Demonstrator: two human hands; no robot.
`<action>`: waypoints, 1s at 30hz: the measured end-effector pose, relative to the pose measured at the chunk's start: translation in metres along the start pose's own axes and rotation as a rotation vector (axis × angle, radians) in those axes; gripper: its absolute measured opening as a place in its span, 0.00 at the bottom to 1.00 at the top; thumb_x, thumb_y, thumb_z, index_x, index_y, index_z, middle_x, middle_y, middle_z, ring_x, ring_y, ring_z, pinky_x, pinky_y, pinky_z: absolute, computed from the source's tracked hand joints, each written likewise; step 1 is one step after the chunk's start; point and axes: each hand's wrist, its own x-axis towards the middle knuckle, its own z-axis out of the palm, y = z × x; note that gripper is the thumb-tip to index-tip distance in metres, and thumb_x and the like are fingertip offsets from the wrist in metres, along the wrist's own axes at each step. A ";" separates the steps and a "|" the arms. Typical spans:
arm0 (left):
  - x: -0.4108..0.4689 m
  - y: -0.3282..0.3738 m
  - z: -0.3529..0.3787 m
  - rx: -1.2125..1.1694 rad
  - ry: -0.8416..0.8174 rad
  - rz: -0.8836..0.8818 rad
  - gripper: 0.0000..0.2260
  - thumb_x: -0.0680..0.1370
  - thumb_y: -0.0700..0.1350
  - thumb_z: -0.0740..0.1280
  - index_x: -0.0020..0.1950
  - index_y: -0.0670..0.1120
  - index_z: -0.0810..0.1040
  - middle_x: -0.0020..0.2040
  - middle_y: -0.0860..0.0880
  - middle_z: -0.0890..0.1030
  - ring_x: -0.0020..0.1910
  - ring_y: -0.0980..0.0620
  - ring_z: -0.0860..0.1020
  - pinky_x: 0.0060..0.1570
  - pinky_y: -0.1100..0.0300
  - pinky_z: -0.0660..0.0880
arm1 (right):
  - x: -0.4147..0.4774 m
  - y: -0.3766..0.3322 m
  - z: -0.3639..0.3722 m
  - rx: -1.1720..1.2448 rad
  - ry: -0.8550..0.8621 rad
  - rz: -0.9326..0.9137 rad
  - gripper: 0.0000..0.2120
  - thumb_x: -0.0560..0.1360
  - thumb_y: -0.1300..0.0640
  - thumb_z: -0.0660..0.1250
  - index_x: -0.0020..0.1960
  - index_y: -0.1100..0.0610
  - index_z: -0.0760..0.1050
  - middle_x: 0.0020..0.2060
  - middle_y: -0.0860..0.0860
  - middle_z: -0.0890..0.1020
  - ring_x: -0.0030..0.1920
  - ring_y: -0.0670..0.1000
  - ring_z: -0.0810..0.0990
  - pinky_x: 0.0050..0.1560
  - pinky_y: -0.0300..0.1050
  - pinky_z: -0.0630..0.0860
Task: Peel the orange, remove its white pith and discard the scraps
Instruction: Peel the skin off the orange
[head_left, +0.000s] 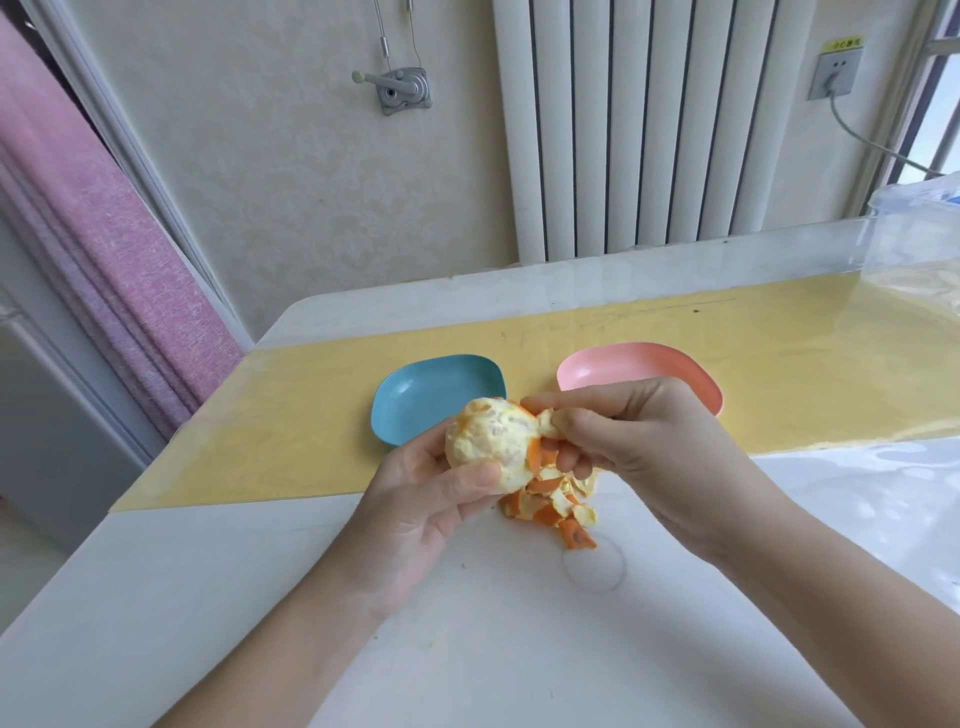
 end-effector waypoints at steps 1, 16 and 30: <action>0.000 0.000 -0.001 -0.056 -0.017 -0.028 0.28 0.56 0.46 0.83 0.54 0.42 0.83 0.54 0.42 0.82 0.53 0.48 0.81 0.49 0.60 0.78 | 0.001 0.000 0.000 0.079 -0.017 0.041 0.10 0.74 0.71 0.64 0.48 0.65 0.83 0.28 0.53 0.80 0.27 0.46 0.74 0.31 0.33 0.72; 0.003 0.008 -0.001 -0.413 -0.001 -0.118 0.30 0.53 0.41 0.83 0.54 0.38 0.82 0.58 0.37 0.79 0.49 0.40 0.82 0.43 0.53 0.81 | 0.003 -0.001 -0.002 0.140 -0.065 0.102 0.15 0.79 0.66 0.59 0.45 0.59 0.84 0.31 0.50 0.78 0.29 0.47 0.75 0.31 0.35 0.74; 0.006 0.001 -0.005 -0.223 0.023 -0.084 0.28 0.59 0.41 0.80 0.58 0.38 0.80 0.57 0.37 0.80 0.53 0.40 0.81 0.46 0.54 0.80 | 0.001 0.016 0.001 -0.607 0.010 -0.331 0.20 0.76 0.46 0.64 0.66 0.50 0.74 0.50 0.42 0.82 0.50 0.36 0.80 0.48 0.34 0.78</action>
